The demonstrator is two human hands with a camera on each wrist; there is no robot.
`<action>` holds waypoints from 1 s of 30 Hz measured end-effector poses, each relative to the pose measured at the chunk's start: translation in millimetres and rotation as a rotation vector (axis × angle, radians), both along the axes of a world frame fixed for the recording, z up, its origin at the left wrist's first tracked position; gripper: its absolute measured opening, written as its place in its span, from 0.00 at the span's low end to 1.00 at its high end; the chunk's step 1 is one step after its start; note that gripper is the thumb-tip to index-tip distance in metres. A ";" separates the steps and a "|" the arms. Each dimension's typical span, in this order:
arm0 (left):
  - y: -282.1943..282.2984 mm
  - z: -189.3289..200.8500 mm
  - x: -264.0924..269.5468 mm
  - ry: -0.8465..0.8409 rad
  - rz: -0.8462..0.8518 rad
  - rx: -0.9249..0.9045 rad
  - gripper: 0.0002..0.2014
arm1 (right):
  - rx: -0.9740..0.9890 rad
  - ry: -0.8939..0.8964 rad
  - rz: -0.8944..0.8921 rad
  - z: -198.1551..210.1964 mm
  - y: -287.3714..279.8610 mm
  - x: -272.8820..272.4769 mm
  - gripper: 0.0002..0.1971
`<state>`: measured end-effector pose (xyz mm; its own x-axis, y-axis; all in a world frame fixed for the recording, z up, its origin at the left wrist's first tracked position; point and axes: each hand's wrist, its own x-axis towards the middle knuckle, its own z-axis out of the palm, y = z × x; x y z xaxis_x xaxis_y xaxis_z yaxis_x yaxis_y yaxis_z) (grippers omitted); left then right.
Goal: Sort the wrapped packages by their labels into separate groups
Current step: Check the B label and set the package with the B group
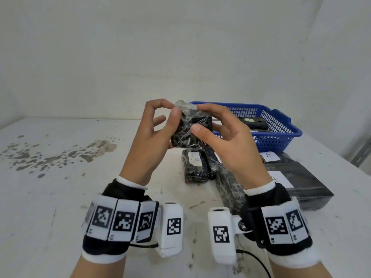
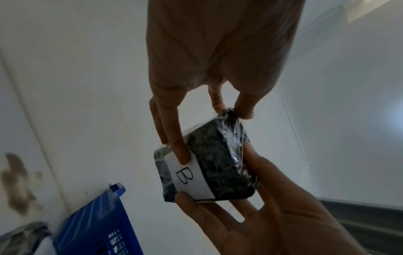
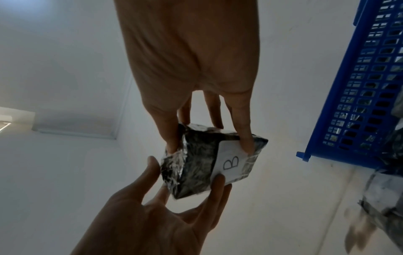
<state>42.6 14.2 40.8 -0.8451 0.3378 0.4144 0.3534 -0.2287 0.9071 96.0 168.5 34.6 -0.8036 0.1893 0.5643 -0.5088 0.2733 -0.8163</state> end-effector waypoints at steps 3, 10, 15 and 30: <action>-1.2 1.3 2.1 -0.085 -0.023 0.022 0.11 | 0.029 0.033 0.012 -1.8 1.6 -1.4 0.17; -4.6 4.0 0.8 -0.181 -0.025 0.012 0.16 | 0.029 0.039 0.030 0.5 -2.2 0.7 0.19; -4.6 3.4 -0.5 -0.135 -0.020 0.024 0.27 | -0.013 -0.029 -0.003 2.3 -1.9 3.4 0.28; -6.5 0.2 -1.4 0.004 0.019 -0.030 0.27 | -0.012 -0.156 -0.087 1.6 -2.6 -0.3 0.39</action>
